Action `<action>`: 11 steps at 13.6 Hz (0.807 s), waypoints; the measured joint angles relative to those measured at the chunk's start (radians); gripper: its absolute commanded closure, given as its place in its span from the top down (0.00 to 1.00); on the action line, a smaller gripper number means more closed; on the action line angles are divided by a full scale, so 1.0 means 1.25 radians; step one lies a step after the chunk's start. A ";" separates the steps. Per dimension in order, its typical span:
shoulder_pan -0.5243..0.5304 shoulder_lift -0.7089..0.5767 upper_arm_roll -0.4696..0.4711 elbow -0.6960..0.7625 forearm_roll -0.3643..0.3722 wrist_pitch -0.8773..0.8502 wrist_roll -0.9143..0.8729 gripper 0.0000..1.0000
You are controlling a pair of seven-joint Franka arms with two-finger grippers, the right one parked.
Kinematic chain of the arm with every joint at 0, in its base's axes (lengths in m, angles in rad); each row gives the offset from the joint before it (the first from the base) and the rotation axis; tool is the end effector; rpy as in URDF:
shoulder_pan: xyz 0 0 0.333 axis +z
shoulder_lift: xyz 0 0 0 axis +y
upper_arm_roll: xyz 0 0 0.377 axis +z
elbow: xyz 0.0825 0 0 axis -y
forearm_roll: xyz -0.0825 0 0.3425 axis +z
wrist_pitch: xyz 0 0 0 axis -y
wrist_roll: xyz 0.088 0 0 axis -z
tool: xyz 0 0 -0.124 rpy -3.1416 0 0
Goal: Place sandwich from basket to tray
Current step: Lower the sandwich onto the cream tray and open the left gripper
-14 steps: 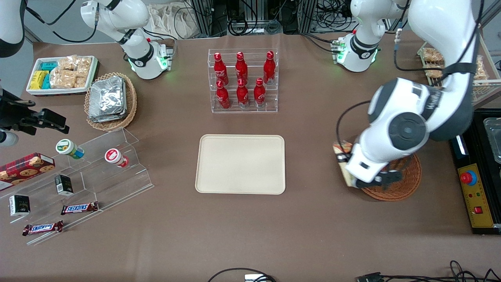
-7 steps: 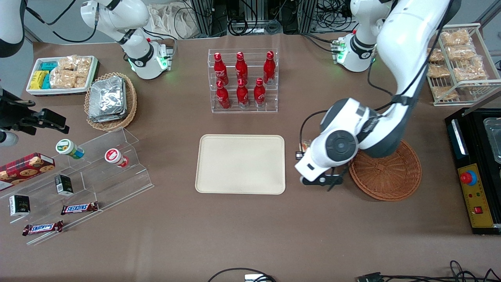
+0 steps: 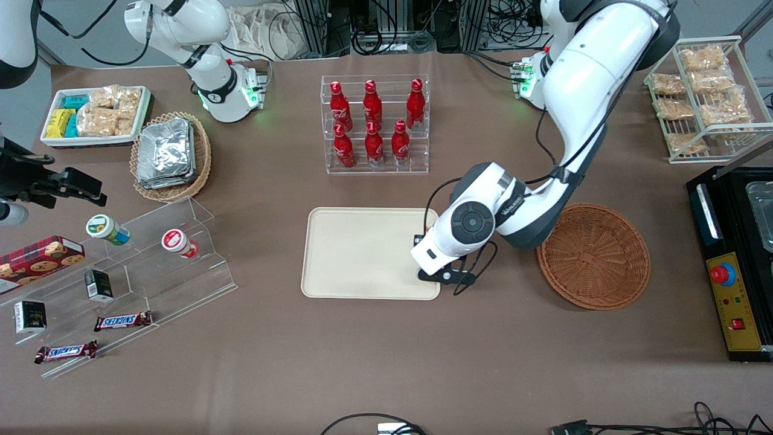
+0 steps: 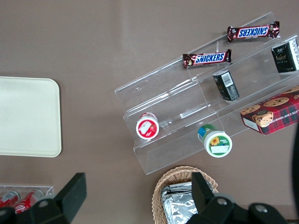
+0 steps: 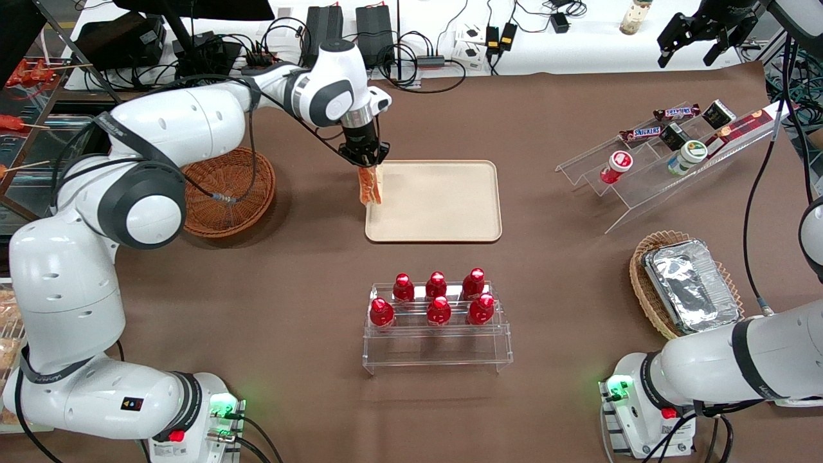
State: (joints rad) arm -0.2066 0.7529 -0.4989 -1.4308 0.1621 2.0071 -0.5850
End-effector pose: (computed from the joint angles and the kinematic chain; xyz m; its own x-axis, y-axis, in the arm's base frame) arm 0.6001 -0.3844 0.3274 0.9783 -0.1031 -0.1798 -0.0837 -0.9902 0.1121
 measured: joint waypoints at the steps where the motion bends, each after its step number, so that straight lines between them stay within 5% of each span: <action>1: 0.000 0.013 0.000 0.000 0.000 0.010 0.000 0.00; 5: -0.021 0.048 -0.001 0.000 0.000 0.073 -0.001 0.00; 6: -0.031 0.049 -0.001 0.000 0.000 0.075 -0.006 0.36; 7: -0.038 0.049 -0.001 0.001 0.000 0.075 -0.010 0.94; 11: -0.037 0.048 0.001 0.006 0.003 0.069 -0.003 1.00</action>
State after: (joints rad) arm -0.2529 0.8133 -0.4983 -1.4232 0.1653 2.0933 -0.5891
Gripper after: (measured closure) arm 0.502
